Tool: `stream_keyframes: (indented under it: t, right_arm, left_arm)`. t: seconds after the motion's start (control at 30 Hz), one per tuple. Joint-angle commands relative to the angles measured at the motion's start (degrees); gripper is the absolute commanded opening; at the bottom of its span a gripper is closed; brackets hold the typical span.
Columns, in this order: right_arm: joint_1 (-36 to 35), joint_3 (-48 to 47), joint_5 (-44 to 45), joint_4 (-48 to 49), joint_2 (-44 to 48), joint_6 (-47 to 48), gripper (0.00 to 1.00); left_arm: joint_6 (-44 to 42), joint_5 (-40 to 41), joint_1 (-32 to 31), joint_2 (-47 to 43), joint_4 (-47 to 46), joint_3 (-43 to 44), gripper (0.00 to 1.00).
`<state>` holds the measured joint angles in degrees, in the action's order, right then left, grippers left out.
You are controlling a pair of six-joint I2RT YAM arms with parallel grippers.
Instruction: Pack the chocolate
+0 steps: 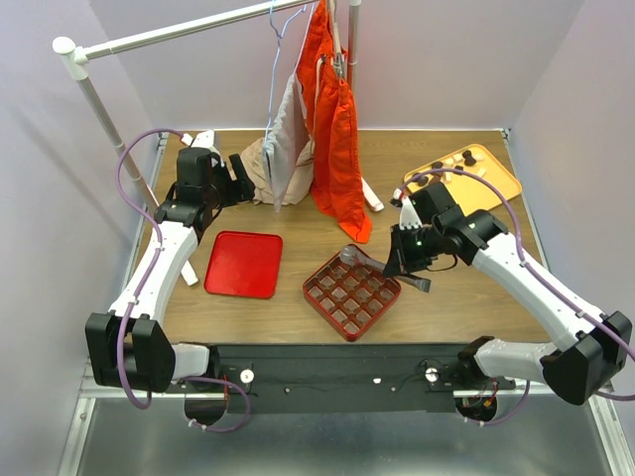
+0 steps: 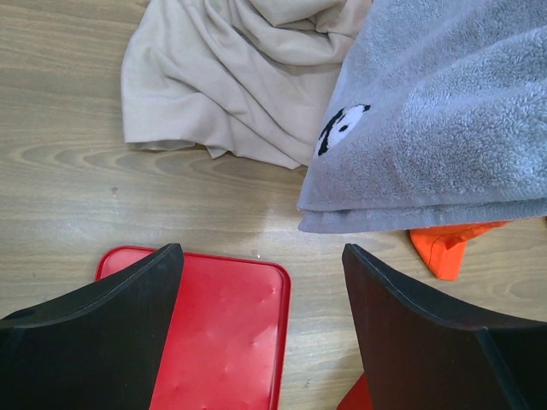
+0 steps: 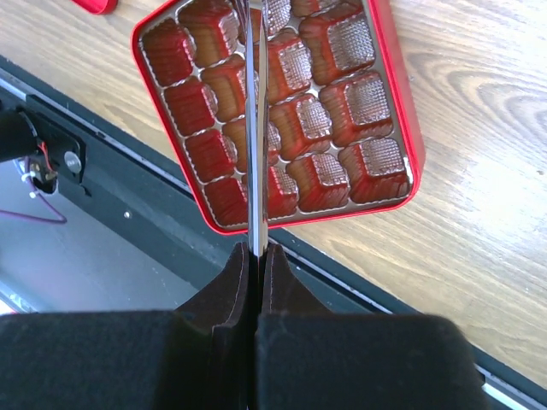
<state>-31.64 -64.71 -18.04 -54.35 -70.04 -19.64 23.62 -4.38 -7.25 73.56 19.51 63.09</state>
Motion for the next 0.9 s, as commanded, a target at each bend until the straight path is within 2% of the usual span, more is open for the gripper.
stream_keyframes:
  t: [0.0, 0.33, 0.47, 0.6, 0.7, 0.87]
  right_arm:
    - [-0.9, 0.5, 0.1, -0.3, 0.1, 0.7, 0.03]
    - [-2.9, 2.7, -1.1, 0.6, -1.3, 1.3, 0.06]
    - [-3.3, 2.1, -0.4, 1.1, -2.0, 0.8, 0.16]
    - [-3.5, 2.0, -0.1, 1.8, -2.2, 0.2, 0.36]
    - [-3.6, 2.0, 0.1, 2.0, -2.3, -0.1, 0.42]
    - [-3.7, 1.3, 0.6, 2.1, -2.1, -0.4, 0.44]
  left_arm:
    - [0.2, 1.3, -0.1, -0.2, 0.5, 0.4, 0.85]
    - [0.6, 1.2, -0.1, -0.3, 0.4, -0.1, 0.85]
    - [0.6, 1.1, -0.1, -0.6, 0.4, -0.4, 0.85]
    - [0.6, 1.2, -0.1, -0.8, 0.5, -0.7, 0.85]
    - [0.4, 1.4, -0.1, -0.8, 0.6, -0.8, 0.85]
    - [0.4, 1.3, -0.1, -0.9, 0.7, -1.0, 0.85]
